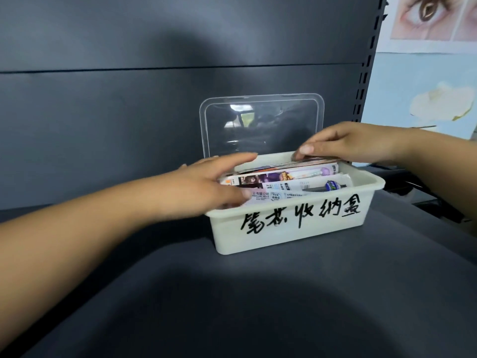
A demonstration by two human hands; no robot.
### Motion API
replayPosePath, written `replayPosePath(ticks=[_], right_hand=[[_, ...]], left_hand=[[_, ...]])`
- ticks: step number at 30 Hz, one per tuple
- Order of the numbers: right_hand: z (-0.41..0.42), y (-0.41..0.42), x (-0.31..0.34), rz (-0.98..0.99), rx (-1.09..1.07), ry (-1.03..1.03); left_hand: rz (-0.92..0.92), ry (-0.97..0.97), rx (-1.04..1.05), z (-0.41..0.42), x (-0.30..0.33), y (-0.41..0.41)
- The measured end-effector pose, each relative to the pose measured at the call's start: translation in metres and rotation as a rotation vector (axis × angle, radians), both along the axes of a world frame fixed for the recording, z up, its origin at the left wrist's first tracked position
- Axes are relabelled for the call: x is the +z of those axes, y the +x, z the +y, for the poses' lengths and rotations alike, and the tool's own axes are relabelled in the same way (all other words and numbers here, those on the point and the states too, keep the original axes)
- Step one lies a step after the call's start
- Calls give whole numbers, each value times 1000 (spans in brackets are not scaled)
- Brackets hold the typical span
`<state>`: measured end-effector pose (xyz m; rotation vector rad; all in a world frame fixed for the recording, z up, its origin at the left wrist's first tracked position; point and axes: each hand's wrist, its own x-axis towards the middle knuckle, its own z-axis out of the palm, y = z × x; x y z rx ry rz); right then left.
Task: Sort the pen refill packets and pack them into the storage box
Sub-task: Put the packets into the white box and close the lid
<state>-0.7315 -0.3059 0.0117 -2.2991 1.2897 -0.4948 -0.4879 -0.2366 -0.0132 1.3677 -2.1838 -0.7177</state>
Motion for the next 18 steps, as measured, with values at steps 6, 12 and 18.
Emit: replayPosePath(ticks=[6, 12, 18], right_hand=[[9, -2, -2, 189, 100, 78], [19, 6, 6, 391, 59, 40], [26, 20, -3, 674, -12, -7]], left_hand=[[357, 29, 10, -3, -2, 18], [128, 31, 20, -5, 5, 23], [-347, 33, -50, -8, 16, 2]])
